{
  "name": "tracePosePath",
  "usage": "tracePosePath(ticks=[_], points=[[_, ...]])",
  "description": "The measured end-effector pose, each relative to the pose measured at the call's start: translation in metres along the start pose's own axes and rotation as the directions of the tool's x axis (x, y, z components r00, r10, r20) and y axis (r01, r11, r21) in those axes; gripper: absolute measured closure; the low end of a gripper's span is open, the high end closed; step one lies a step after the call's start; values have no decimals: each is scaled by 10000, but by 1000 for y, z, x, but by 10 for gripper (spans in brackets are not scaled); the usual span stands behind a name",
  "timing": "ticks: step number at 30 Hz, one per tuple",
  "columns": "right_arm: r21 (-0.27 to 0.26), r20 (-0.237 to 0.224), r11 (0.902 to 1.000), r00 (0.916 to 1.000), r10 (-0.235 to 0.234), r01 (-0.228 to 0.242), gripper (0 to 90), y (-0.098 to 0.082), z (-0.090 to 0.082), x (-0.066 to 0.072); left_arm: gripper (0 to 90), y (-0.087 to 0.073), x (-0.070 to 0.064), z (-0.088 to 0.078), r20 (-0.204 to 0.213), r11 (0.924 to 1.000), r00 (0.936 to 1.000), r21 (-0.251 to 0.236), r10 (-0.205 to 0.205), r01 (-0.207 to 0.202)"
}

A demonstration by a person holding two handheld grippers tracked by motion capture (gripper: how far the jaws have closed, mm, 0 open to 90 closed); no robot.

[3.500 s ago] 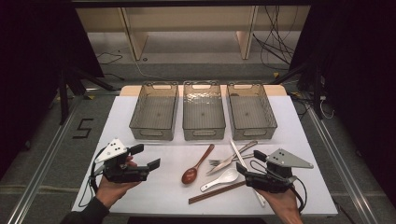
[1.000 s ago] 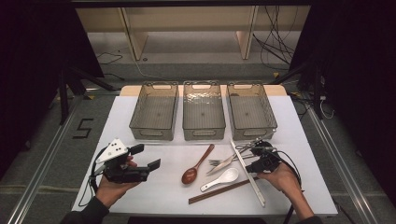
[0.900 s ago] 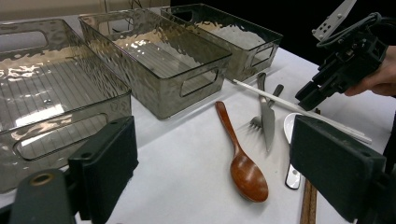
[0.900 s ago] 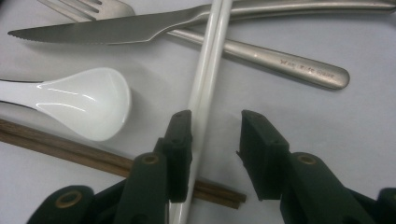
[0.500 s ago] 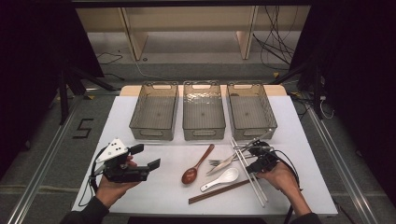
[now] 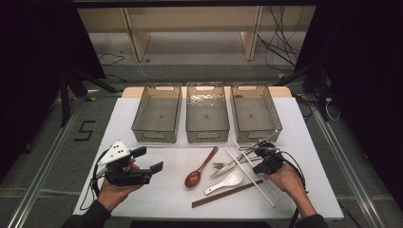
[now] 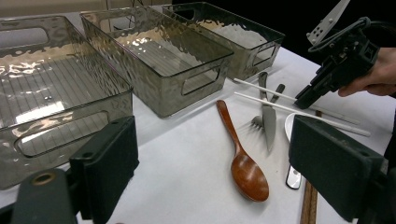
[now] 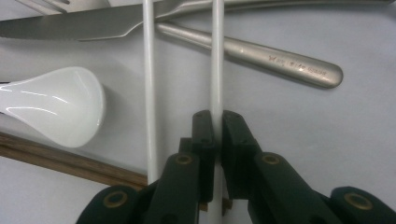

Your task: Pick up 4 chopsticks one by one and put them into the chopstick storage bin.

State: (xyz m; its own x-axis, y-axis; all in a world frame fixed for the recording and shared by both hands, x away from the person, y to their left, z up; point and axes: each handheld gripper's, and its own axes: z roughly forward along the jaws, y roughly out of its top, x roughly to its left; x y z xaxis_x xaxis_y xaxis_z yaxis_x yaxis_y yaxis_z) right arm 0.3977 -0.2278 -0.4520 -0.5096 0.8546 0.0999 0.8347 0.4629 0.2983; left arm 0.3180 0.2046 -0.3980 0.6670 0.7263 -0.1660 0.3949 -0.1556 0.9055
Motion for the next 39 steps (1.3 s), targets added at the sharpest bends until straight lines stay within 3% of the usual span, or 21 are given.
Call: tracePosePath(ticks=[6, 8, 11, 13, 14, 15, 16, 17, 20, 23, 25, 28, 29, 32, 35, 39], points=[[-325, 151, 9983, 9987, -480, 485, 852, 2, -11, 5, 152, 0, 0, 0, 23, 10000, 10000, 63, 13, -13], [-500, 287, 9937, 9947, -992, 1006, 852, 3, -19, 12, 152, 0, 0, 0, 22, 10000, 10000, 36, 42, -42], [-825, 123, 9881, 9915, -1292, 1298, 851, 3, -28, 16, 152, 0, 0, 0, 28, 10000, 10000, 21, 69, -69], [-1116, 113, 9821, 9884, -1516, 1519, 852, 3, -37, 20, 153, 1, 1, 0, 43, 10000, 10000, 20, 61, -61], [-1337, 100, 9744, 9834, -1813, 1809, 852, 3, -44, 26, 153, 1, 2, 0, 71, 10000, 10000, 44, 26, -26], [-1337, 100, 9744, 9834, -1813, 1809, 852, 3, -44, 26, 153, 1, 3, 1, 106, 9999, 9999, 141, 17, -19], [-1494, 86, 9640, 9752, -2210, 2198, 852, 3, -48, 32, 157, 1, 4, 2, 148, 9997, 9999, 254, -2, -2], [-1494, 86, 9640, 9752, -2210, 2198, 852, 3, -48, 32, 157, 1, 6, 4, 240, 9989, 9997, 467, 3, -14], [-1594, 151, 9442, 9570, -2897, 2883, 852, 4, -50, 43, 158, 1, 11, 11, 361, 9934, 9993, 1143, -69, 28], [-1586, 177, 9226, 9352, -3536, 3518, 852, 6, -51, 55, 157, 6, 13, 16, 384, 9890, 9993, 1479, 18, -74], [-1583, 185, 9080, 9206, -3900, 3878, 852, 8, -51, 64, 162, 11, 11, 19, 324, 9864, 9990, 1607, 302, -350], [-1647, 138, 8801, 8932, -4494, 4453, 852, 9, -53, 78, 196, 20, 6, 24, 581, 9789, 9958, 1878, 702, -800], [-1647, 138, 8801, 8932, -4494, 4453, 852, 9, -53, 78, 196, 22, 4, 26, 714, 9757, 9942, 1984, 799, -926], [-1609, 127, 8618, 8741, -4855, 4810, 852, 9, -53, 85, 203, 26, -4, 34, 891, 9611, 9863, 2282, 1386, -1557], [-1601, 152, 8422, 8544, -5193, 5148, 852, 8, -51, 92, 202, 30, -14, 41, 1205, 9344, 9702, 2670, 2104, -2358], [-1501, 107, 8207, 8310, -5562, 5513, 852, 7, -49, 99, 200, 36, -22, 50, 1539, 9134, 9549, 2864, 2540, -2891]])
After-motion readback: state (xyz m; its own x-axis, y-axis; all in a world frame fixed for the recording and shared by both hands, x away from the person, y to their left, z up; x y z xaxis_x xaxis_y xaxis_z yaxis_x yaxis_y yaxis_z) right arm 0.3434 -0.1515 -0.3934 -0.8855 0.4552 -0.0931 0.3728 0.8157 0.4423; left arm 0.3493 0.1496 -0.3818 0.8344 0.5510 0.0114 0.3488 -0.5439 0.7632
